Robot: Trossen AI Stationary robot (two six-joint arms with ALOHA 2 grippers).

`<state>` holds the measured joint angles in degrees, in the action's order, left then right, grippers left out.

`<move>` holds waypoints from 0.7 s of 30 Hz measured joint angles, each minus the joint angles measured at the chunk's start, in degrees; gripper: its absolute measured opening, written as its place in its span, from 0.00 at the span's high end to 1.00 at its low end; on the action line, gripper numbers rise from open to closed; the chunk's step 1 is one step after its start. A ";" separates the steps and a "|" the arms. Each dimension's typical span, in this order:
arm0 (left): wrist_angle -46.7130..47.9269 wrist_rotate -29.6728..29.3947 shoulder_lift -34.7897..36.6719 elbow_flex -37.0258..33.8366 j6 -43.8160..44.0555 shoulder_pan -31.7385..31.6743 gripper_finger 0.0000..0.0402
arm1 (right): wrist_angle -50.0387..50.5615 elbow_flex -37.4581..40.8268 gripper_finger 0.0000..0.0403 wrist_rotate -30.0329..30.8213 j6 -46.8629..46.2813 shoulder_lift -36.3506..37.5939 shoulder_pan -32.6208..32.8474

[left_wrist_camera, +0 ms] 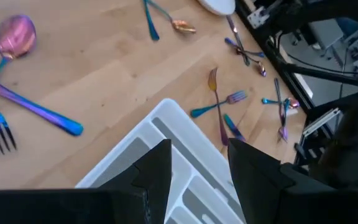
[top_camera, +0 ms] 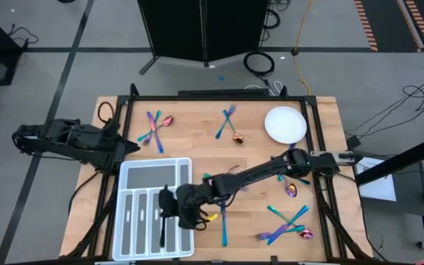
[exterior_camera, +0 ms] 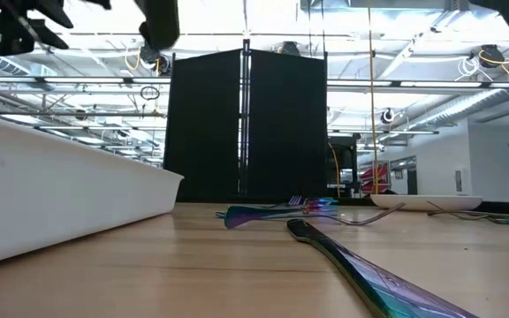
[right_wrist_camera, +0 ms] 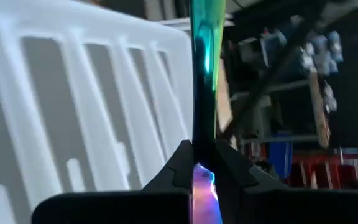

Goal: Sort silverware
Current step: Put the top middle iridescent knife into the cutlery tray

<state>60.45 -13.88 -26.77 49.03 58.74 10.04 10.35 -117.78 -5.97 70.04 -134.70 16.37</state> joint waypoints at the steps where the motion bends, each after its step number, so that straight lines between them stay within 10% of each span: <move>1: -0.02 0.27 -0.39 -0.50 0.68 0.00 0.61 | 1.01 0.00 0.96 0.03 1.60 -0.29 0.03; 21: -4.73 -1.70 -5.03 -0.82 0.67 0.01 0.61 | 0.98 0.02 0.96 4.02 4.93 -5.91 3.22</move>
<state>55.72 -15.58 -31.80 48.21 59.42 10.05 11.33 -117.75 -1.96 74.98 -140.62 19.60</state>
